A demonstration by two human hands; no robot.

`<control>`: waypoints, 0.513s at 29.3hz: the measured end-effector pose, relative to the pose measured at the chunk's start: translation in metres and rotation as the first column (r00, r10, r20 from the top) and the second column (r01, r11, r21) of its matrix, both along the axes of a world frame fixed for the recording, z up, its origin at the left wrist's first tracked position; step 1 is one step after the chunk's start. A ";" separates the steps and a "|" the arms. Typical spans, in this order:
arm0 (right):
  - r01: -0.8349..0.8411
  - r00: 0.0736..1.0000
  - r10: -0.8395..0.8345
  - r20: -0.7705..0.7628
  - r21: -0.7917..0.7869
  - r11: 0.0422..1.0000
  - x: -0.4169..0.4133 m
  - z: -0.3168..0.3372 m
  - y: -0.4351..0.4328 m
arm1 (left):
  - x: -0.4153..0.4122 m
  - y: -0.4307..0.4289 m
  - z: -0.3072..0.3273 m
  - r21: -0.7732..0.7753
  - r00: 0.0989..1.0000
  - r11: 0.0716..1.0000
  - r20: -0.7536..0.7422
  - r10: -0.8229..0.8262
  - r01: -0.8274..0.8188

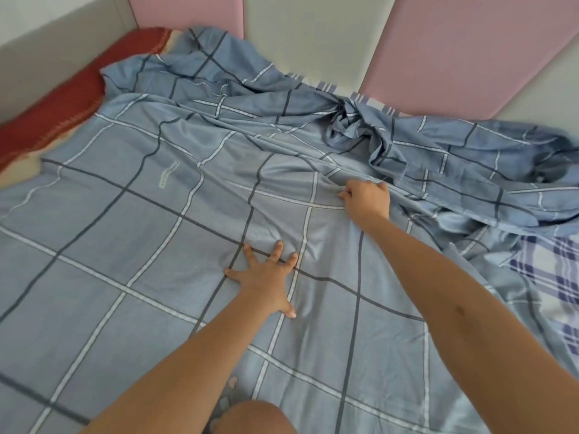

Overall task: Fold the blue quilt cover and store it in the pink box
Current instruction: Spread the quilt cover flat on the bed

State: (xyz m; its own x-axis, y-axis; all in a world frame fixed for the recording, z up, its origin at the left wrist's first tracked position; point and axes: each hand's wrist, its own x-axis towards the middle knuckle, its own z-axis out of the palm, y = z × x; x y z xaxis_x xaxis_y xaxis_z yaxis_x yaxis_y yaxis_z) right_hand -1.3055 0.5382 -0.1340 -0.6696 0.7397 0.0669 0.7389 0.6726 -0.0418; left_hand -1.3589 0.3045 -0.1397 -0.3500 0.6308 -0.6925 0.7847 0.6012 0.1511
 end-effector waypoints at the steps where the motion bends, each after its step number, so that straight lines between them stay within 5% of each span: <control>1: 0.032 0.999 -0.032 0.002 0.029 0.999 0.002 -0.003 0.003 | -0.002 0.000 -0.002 0.000 1.000 1.000 -0.007 -0.001 0.001; 11: 0.329 0.934 -0.343 -0.102 -0.135 0.935 -0.006 -0.018 -0.013 | -0.004 0.002 -0.006 -0.007 1.000 1.000 -0.011 -0.011 0.011; 13: 0.155 0.978 -0.152 -0.146 0.012 0.988 0.001 -0.017 -0.041 | -0.003 0.001 -0.006 -0.008 1.000 1.000 -0.002 -0.008 0.008; 15: -0.249 0.958 0.261 -0.118 0.105 0.963 0.023 -0.022 -0.082 | -0.003 0.001 -0.007 -0.002 1.000 1.000 -0.008 -0.002 0.002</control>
